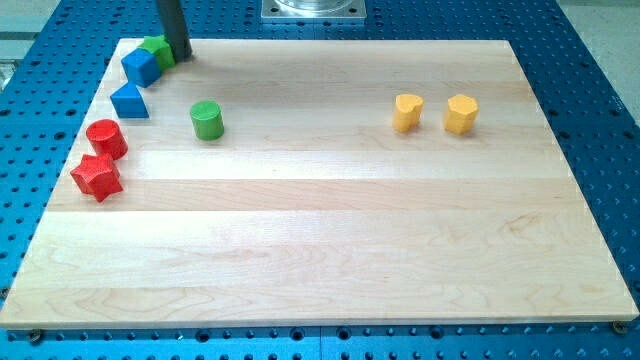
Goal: Move the blue cube to the top right of the blue triangle
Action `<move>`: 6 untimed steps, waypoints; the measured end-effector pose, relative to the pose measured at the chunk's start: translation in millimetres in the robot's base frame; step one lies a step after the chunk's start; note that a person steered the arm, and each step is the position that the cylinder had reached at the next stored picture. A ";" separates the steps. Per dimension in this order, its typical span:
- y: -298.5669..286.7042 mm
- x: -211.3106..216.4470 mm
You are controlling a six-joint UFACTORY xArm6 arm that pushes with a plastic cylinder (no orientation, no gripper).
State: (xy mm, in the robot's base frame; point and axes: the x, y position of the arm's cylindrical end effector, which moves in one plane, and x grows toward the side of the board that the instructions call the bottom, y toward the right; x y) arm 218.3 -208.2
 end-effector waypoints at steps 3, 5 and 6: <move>-44.1 -26.7; -93.3 -10.3; -57.7 36.8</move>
State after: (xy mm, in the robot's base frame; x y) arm 255.2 -265.8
